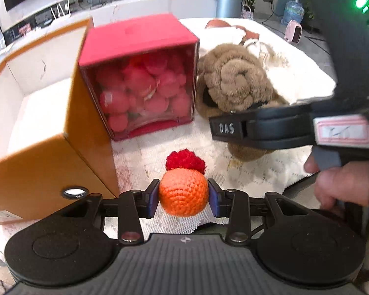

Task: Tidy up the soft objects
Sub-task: 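Lower the orange ball into the cardboard box and open the left tool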

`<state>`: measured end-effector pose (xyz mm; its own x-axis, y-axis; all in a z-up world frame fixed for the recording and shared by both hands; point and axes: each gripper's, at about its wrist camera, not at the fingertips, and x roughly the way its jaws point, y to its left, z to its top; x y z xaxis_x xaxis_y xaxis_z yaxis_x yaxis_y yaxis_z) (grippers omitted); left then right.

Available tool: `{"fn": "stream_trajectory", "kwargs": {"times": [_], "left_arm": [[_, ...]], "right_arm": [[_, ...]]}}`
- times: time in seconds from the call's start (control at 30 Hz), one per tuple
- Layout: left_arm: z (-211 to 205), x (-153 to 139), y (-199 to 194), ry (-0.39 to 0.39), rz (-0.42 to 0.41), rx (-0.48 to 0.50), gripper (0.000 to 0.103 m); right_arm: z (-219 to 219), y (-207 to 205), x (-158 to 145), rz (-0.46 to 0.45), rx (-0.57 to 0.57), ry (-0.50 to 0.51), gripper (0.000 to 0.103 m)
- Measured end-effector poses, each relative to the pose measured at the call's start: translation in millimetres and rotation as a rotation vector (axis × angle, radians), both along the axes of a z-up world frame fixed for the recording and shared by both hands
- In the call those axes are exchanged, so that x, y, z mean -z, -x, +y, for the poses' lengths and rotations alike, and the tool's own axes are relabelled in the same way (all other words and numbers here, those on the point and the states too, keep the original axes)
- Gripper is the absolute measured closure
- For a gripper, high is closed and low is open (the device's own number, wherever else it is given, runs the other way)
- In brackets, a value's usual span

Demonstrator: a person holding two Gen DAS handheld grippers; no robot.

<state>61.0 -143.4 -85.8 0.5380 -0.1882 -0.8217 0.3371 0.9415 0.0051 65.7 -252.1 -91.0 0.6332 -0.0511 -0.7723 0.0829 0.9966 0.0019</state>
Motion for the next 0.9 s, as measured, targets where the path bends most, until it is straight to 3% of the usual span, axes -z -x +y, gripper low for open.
{"fn": "stream_trajectory", "kwargs": {"times": [0.23,0.4,0.63,0.77,0.9], "left_arm": [[20,-42,17,0.022,-0.102,-0.029,0.057],[55,-79,22,0.07,-0.204,-0.137,0.057],[117,-113,28,0.134,-0.332,-0.326,0.057],[148,-110,15,0.224,-0.377,-0.402,0.057],[168,-94,-4,0.201,-0.339,-0.478,0.057]], "right_arm": [[-4,14,-4,-0.01,0.033,-0.064,0.051],[-4,26,-20,-0.055,0.015,-0.102,0.051],[-13,67,-37,-0.114,0.027,-0.297,0.051],[3,83,-51,-0.17,-0.042,-0.339,0.051],[24,84,-58,-0.207,-0.137,-0.335,0.05]]}}
